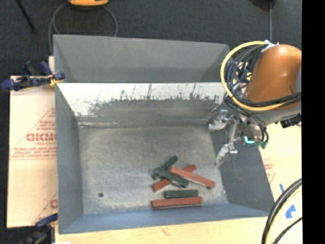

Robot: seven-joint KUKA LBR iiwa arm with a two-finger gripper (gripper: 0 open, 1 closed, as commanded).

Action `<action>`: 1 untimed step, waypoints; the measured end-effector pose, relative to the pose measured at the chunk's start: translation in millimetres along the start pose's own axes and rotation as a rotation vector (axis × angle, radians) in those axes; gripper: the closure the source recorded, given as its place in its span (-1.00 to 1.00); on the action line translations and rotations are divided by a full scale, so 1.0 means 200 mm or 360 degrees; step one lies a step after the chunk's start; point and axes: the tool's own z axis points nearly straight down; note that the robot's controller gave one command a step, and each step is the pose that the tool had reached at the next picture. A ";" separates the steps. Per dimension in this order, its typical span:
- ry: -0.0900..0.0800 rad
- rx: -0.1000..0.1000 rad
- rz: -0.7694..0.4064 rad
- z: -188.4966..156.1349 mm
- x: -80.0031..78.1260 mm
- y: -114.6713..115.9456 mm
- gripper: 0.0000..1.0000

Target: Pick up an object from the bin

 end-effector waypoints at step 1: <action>-0.0011 0.0002 -0.0004 -0.02 -0.01 0.00 -1.00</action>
Offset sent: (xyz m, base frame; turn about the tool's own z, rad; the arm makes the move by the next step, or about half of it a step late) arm -0.0564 0.0133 -0.1346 0.1211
